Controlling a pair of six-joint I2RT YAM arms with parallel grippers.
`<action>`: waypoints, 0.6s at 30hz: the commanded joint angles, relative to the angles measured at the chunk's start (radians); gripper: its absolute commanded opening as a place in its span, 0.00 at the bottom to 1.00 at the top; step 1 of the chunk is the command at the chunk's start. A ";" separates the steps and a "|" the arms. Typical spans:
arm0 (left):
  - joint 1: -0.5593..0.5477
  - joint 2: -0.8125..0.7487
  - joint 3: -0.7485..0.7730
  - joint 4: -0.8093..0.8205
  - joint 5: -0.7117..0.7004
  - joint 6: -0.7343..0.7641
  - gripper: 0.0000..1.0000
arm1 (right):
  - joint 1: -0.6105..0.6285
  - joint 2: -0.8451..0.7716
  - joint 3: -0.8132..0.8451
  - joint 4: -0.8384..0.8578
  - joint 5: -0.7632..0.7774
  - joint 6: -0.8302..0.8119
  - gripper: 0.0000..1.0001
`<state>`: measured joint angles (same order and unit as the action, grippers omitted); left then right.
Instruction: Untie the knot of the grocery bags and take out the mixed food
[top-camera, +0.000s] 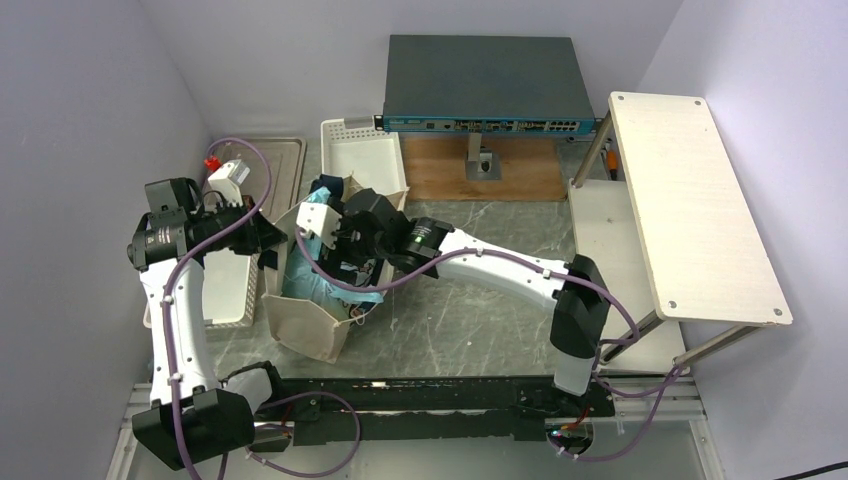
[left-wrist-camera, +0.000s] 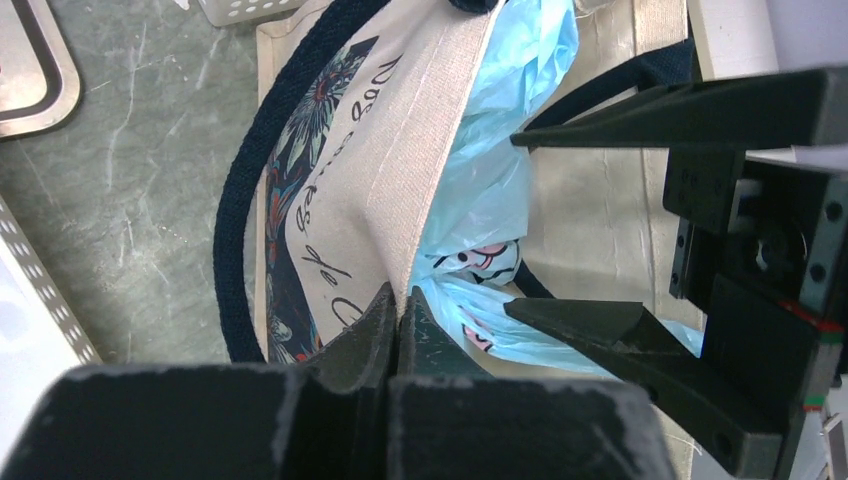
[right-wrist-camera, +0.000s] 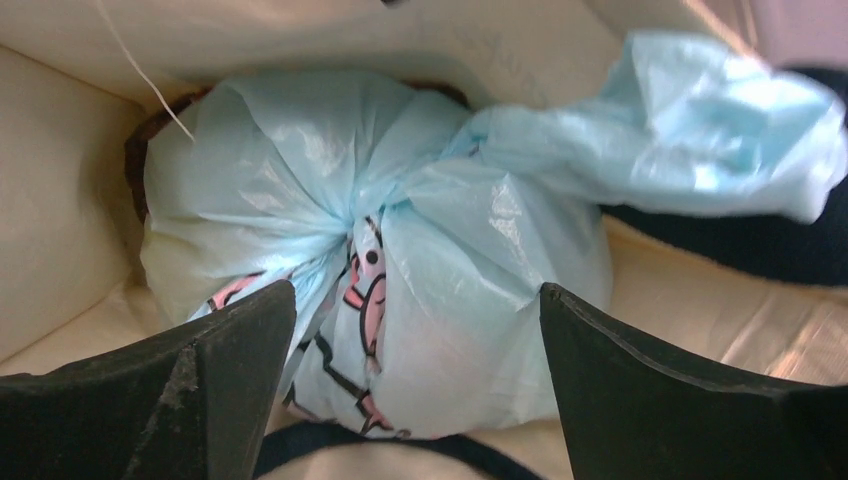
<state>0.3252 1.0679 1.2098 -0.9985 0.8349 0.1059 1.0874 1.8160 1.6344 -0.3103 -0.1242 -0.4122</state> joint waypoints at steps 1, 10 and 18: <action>-0.006 -0.039 0.012 0.058 0.092 -0.052 0.00 | 0.012 -0.017 -0.037 0.156 -0.074 -0.108 0.84; -0.007 -0.051 0.003 0.056 0.078 -0.055 0.00 | 0.013 0.057 -0.078 0.147 -0.135 -0.191 0.90; -0.016 -0.042 0.000 0.032 0.060 -0.023 0.00 | -0.006 0.124 -0.113 0.088 -0.060 -0.242 0.60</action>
<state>0.3210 1.0550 1.2011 -0.9913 0.8375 0.0826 1.0935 1.9343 1.5471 -0.2005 -0.2150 -0.6155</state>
